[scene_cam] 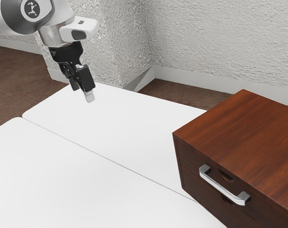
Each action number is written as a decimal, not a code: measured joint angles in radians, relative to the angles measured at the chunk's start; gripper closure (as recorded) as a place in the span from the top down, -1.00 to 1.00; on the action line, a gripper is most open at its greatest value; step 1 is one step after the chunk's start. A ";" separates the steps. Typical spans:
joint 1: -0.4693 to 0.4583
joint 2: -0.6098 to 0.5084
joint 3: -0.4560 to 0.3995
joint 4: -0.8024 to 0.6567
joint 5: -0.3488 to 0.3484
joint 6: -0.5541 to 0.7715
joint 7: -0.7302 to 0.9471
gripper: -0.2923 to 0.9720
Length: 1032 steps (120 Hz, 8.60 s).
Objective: Pull the drawer handle with one arm to open the drawer
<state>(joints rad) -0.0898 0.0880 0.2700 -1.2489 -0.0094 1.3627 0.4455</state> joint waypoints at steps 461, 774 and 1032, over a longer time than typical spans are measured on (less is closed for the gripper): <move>-0.383 -0.569 -0.273 -0.931 -0.074 0.763 0.967 0.54; -0.447 -0.329 -0.233 -0.926 -0.027 1.015 0.858 0.54; -0.389 -0.646 -0.338 -1.237 -0.031 1.009 0.646 0.51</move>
<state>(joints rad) -0.4786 -0.5576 -0.0680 -2.4862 -0.0403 2.3712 1.0912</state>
